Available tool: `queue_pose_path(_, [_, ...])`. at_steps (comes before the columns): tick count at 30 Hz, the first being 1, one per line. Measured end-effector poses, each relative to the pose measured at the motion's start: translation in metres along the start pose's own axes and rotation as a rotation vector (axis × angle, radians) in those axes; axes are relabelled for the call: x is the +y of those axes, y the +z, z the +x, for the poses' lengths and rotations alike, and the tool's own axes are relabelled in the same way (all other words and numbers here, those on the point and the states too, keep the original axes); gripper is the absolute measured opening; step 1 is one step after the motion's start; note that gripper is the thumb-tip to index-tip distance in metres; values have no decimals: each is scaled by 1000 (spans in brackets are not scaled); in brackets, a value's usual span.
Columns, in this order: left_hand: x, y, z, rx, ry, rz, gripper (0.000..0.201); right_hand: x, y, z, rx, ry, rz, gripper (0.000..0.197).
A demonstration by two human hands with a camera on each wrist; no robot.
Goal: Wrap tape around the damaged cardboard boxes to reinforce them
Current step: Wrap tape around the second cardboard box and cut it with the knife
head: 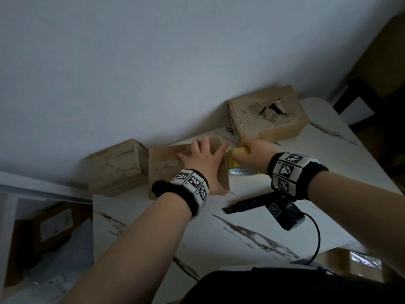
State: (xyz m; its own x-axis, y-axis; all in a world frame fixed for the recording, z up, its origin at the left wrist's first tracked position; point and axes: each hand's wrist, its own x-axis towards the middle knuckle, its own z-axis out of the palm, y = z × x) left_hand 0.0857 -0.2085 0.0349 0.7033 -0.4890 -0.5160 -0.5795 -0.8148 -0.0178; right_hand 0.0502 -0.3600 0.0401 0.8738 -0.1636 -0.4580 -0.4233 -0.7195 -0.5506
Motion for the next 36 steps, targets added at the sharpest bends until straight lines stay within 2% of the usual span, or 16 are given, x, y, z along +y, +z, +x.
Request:
queue_pose_path(3, [-7,-2,-6,44,5,-59,121,-2,-6,-7,81,-9,56,26])
queue_pose_path(8, [-21,-21,-24,224,11,-275,123,-17,-31,-10,271,-37,279,46])
queue_pose_path(11, [-24,-28,-34,368,21,-418,121,-42,-50,-11,338,-59,603,42])
queue_pose_path(13, [-30,-25,-40,436,16,-482,119,-57,-60,-14,296,-71,759,46])
queue_pose_path(17, [-46,-13,-52,508,24,-536,116,-75,-55,-20,221,-175,518,32])
queue_pose_path(23, [-61,-3,-68,585,44,-577,113,-98,-49,-26,290,-266,253,44])
queue_pose_path(25, [-69,2,-75,594,37,-569,111,-103,-53,-30,321,-299,42,46])
queue_pose_path(27, [-77,9,-81,608,29,-575,108,-105,-57,-34,365,-316,-278,45])
queue_pose_path(29, [-83,15,-88,614,25,-582,106,-103,-58,-35,348,-317,-478,48])
queue_pose_path(33, [-90,22,-93,627,13,-613,109,-105,-48,-28,270,-308,-463,50])
queue_pose_path(36, [-94,25,-96,600,4,-612,110,-110,-44,-20,207,-279,-518,58])
